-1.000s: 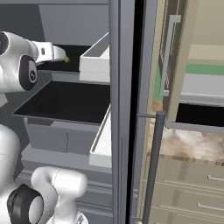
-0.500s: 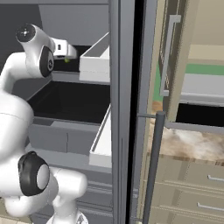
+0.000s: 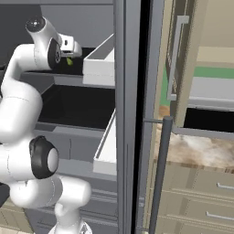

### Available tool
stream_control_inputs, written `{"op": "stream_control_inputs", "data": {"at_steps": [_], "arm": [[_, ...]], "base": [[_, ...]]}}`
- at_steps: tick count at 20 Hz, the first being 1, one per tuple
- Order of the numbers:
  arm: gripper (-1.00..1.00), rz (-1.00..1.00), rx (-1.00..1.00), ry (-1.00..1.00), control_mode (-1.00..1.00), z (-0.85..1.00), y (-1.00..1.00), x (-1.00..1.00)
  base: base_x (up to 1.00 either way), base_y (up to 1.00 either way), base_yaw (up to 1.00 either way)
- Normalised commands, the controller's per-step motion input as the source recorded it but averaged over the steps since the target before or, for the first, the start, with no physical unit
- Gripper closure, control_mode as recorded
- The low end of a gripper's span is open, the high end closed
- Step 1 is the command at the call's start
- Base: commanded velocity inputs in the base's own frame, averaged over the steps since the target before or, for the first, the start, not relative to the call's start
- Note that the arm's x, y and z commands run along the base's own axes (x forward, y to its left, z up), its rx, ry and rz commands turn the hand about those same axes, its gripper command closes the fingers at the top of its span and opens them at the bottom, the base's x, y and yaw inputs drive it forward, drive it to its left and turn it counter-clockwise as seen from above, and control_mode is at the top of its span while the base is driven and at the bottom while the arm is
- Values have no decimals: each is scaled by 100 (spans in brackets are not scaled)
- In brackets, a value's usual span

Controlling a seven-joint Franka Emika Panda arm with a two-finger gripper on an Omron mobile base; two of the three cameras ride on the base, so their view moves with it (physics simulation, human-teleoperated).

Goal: There is a bowl on the dining counter. Grab a lemon wedge from the fridge and place it in the bowl. Then get the liquor bottle and glass cup from the cabinet and place them next to the bowl.

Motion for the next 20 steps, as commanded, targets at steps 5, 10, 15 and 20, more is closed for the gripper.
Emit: {"op": "stream_control_inputs", "data": {"at_steps": [5,10,15,20], "arm": [[-100,1,0,-1,-100,-11,3,31],[-100,3,0,0,-100,-17,0,27],[-100,3,0,0,-100,-16,0,16],[-100,1,0,0,-100,-19,0,13]], "base": [[0,0,0],[0,0,0],[0,0,0],[0,0,0]]}}
